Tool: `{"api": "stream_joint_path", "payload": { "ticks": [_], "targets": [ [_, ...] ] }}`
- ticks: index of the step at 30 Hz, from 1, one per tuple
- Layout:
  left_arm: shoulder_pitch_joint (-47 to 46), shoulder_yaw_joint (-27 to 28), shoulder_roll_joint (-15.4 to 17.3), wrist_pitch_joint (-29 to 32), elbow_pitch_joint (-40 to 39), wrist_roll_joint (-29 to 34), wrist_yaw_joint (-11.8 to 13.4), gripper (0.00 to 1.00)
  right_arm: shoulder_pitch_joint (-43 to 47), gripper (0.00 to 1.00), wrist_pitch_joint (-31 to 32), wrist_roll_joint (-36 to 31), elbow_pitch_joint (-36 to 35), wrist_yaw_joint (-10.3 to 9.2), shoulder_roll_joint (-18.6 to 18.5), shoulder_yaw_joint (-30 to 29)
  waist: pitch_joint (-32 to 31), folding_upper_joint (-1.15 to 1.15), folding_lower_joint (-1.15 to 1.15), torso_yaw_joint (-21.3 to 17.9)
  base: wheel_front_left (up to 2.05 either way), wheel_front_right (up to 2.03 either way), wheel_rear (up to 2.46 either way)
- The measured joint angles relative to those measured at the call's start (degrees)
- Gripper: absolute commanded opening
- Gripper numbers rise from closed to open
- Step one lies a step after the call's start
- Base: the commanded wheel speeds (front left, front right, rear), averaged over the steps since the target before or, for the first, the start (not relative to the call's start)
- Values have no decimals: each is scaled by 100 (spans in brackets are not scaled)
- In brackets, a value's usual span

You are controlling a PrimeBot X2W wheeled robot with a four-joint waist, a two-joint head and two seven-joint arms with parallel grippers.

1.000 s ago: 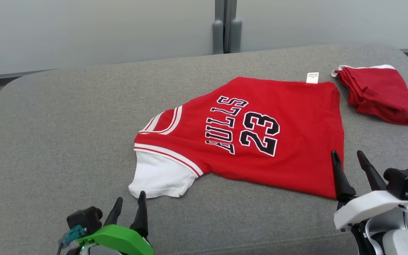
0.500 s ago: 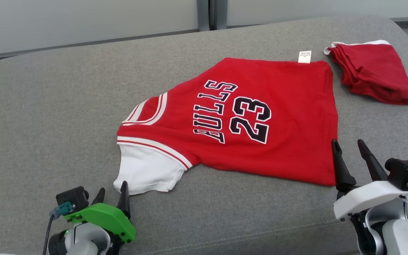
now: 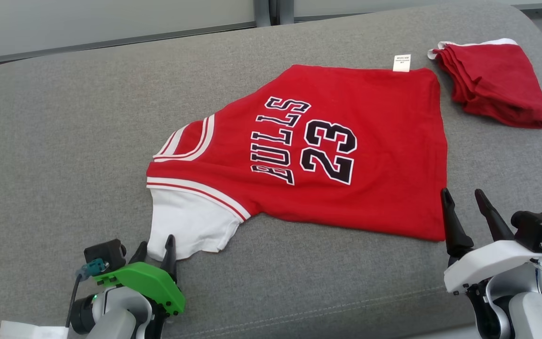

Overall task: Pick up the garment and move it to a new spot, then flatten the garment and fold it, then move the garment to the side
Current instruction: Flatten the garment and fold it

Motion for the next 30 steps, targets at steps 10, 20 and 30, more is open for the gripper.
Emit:
{"api": "stream_joint_path", "payload": {
  "ticks": [10, 20, 30],
  "targets": [
    [-62, -81, -34, -37, 23, 38, -119, 0, 39, 100, 115, 187, 546, 1, 42, -235, 43, 0, 0, 39, 0, 0, 0],
    [219, -20, 100, -280, -884, 11, -13, 0, -6, 100, 49, 777, 1337, 1, 103, -402, 58, 0, 0, 214, 0, 0, 0],
    [479, -144, 211, -76, -1684, 99, 255, 0, -402, 100, -164, 1263, 2396, 0, 138, -187, 85, 0, 0, 460, 0, 0, 0]
  ]
}}
